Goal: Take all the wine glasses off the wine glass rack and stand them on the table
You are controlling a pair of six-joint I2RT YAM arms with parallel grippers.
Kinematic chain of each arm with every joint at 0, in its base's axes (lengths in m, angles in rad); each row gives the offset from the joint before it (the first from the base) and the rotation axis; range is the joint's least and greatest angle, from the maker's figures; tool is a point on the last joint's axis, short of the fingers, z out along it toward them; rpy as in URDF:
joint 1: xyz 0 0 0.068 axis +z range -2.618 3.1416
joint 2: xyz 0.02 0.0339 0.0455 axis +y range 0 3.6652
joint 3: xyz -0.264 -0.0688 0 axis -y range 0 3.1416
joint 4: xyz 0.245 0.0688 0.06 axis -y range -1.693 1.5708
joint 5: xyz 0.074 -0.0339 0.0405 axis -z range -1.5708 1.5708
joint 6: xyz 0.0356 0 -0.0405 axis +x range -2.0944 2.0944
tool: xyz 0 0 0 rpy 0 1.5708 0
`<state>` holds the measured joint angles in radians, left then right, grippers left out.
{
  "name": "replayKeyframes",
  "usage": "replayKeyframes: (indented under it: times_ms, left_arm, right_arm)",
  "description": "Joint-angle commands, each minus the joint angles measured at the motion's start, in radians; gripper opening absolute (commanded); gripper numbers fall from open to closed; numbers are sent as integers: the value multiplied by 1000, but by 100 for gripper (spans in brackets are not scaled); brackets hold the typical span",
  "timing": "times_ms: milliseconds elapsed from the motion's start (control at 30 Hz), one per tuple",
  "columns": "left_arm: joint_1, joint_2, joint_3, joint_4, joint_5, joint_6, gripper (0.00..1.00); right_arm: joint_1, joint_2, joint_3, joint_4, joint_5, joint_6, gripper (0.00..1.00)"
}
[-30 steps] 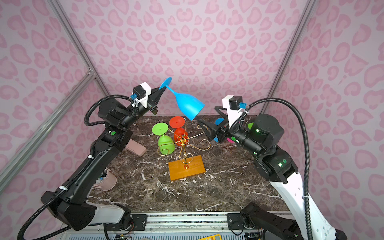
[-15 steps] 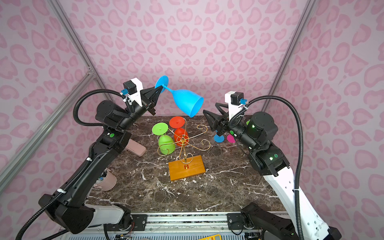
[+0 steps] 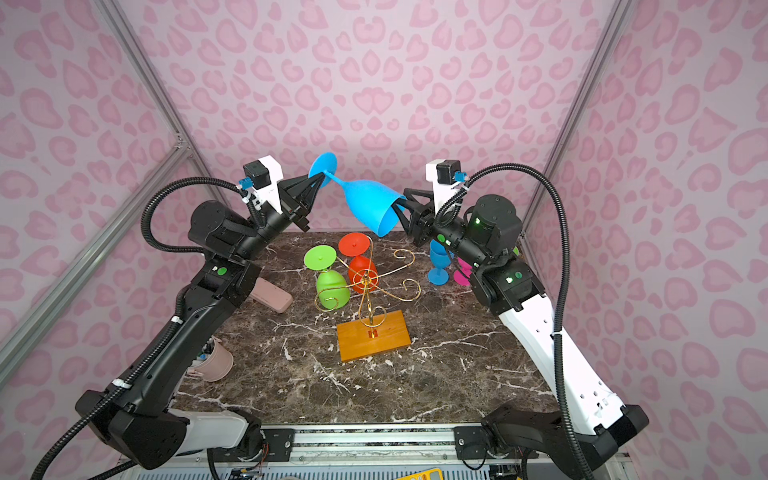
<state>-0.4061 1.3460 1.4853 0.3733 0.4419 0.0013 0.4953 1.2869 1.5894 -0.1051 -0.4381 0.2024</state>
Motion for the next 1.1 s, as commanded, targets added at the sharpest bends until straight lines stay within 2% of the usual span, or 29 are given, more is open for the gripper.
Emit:
replayKeyframes:
  times_ms: [0,133,167,367,467,533,600,800,900,1067]
  left_arm:
    - [3,-10,-3,35,37,-36,3]
    - [3,-10,-11,30,39,-47,3]
    - [3,-11,-13,30,38,-50,3]
    - [3,-11,-30,41,6,-72,20]
    - [3,-13,-35,41,-27,-82,39]
    - [3,-21,-43,41,-62,-86,61]
    - [3,-36,-56,44,-97,-83,73]
    - [23,-97,-97,26,-216,-65,80]
    - [44,-143,-132,7,-289,-77,82]
    - [72,-243,-241,10,-395,-62,87]
  right_arm:
    - [3,18,12,60,-34,24,27]
    - [5,26,12,66,-50,36,2]
    - [7,23,13,64,-48,37,0]
    - [9,-24,3,28,-2,37,0]
    - [6,-63,-8,-6,59,27,0]
    - [-1,-95,-11,-48,118,11,0]
    - [-24,-133,-14,-108,168,2,0]
    - [-168,-254,-43,-325,251,0,0]
    - [-245,-301,-39,-465,237,2,0]
    - [-279,-331,-32,-702,275,-19,0]
